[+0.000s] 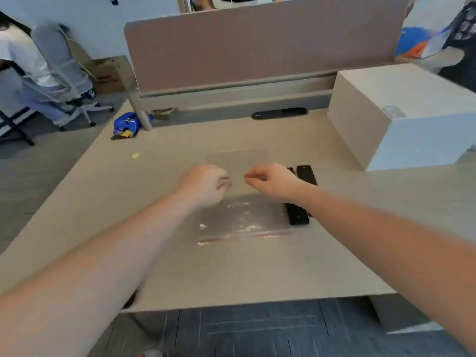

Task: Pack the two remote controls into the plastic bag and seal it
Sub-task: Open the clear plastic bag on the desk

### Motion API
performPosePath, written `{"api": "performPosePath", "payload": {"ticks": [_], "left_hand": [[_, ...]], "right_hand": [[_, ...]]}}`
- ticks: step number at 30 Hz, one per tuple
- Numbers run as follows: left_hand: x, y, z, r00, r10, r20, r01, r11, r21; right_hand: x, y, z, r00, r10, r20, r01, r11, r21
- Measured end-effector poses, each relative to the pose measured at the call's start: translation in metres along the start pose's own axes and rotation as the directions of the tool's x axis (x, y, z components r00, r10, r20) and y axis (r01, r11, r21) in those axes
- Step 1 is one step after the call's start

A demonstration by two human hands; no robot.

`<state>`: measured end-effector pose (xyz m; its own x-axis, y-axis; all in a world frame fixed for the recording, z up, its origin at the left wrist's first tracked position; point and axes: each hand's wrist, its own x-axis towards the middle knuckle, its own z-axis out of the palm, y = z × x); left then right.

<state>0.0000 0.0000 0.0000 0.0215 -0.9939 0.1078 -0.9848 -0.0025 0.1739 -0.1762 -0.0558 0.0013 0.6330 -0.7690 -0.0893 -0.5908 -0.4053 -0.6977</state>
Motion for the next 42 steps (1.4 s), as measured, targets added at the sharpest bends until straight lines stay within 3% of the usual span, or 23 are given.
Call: {"api": "performPosePath", "payload": {"ticks": [8,15,22,25,27,30,32,33,35,37,38,42], "left_hand": [[-0.059,0.020,0.048,0.979,0.066,0.190,-0.074,0.997,0.036],[-0.073,0.015,0.055,0.980,0.152,0.126,-0.164,0.983,0.086],[-0.065,0.007,0.069,0.991,0.128,0.047,-0.131,0.988,0.077],[-0.064,0.007,0.070,0.996,0.063,-0.058,-0.060,0.996,0.067],[-0.068,0.012,0.070,0.979,0.001,-0.204,0.011,0.998,0.057],[-0.079,0.023,0.075,0.826,-0.198,-0.527,0.185,0.980,-0.077],[-0.083,0.026,0.080,0.704,-0.387,-0.596,0.260,0.921,-0.291],[-0.083,0.027,0.082,0.683,-0.488,-0.543,0.271,0.860,-0.433],[-0.077,0.030,0.084,0.732,-0.639,-0.236,0.296,0.610,-0.735],[-0.073,0.035,0.083,0.781,-0.625,0.022,0.311,0.359,-0.880],[-0.070,0.036,0.084,0.790,-0.611,0.047,0.301,0.319,-0.899],[-0.062,0.038,0.088,0.815,-0.580,0.011,0.256,0.342,-0.904]], "right_hand": [[-0.042,0.026,0.039,0.991,-0.125,-0.051,0.111,0.970,-0.216],[-0.059,0.015,0.051,0.983,-0.131,0.128,0.173,0.895,-0.412],[-0.044,0.009,0.068,0.981,-0.153,0.117,0.192,0.796,-0.574],[-0.037,0.005,0.065,0.988,-0.140,0.056,0.148,0.823,-0.548],[-0.034,0.007,0.064,0.992,-0.125,0.010,0.113,0.860,-0.498],[-0.033,0.012,0.068,0.990,-0.089,-0.108,0.047,0.939,-0.341],[-0.032,0.013,0.067,0.979,-0.042,-0.198,-0.001,0.978,-0.209],[-0.032,0.014,0.066,0.975,-0.021,-0.221,-0.012,0.989,-0.149],[-0.033,0.012,0.065,0.978,0.009,-0.211,-0.017,0.999,-0.038],[-0.034,0.011,0.067,0.982,0.019,-0.189,-0.014,0.999,0.031],[-0.035,0.011,0.069,0.982,0.019,-0.185,-0.011,0.999,0.044],[-0.036,0.014,0.074,0.982,0.033,-0.184,-0.006,0.989,0.146]]}}
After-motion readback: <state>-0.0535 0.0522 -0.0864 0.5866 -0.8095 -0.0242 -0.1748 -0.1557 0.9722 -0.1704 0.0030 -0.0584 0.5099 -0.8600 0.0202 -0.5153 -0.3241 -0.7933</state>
